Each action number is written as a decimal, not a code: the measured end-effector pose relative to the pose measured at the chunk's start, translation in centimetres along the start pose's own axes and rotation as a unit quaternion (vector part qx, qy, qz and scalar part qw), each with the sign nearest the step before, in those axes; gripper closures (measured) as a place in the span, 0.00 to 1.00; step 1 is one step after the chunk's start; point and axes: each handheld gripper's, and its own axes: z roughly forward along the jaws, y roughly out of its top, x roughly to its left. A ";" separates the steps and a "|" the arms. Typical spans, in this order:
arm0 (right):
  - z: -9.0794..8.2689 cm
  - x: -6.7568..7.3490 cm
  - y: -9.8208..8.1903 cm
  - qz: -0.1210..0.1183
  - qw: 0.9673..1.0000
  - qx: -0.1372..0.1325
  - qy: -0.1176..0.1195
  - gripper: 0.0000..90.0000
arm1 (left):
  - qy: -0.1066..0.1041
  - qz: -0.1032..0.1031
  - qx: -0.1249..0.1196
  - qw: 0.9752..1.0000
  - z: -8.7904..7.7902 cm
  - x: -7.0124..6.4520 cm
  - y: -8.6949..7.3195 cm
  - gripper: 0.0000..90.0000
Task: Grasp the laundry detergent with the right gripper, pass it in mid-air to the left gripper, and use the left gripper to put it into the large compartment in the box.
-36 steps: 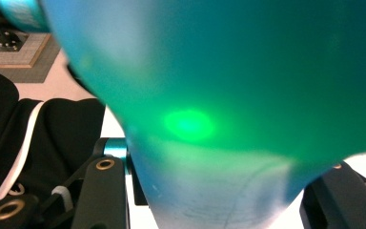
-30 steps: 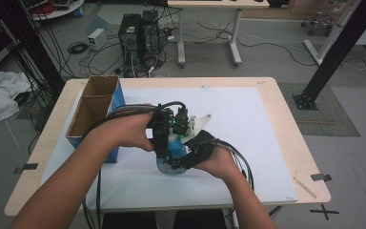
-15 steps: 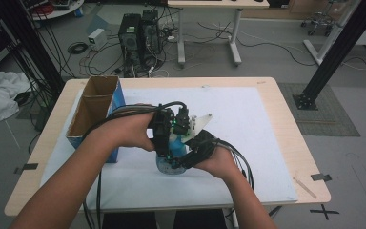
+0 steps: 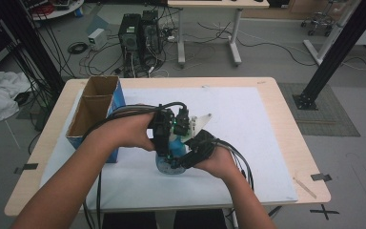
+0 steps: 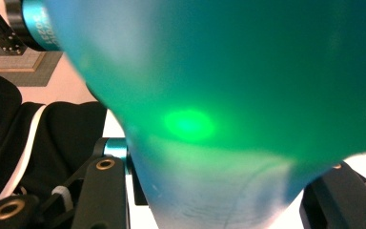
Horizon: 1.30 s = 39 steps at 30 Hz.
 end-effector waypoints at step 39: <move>-1.4 -0.1 -0.4 0.025 1.000 -0.014 0.000 0.37 | -0.006 -0.005 0.000 1.000 -1.2 0.2 -0.2 0.43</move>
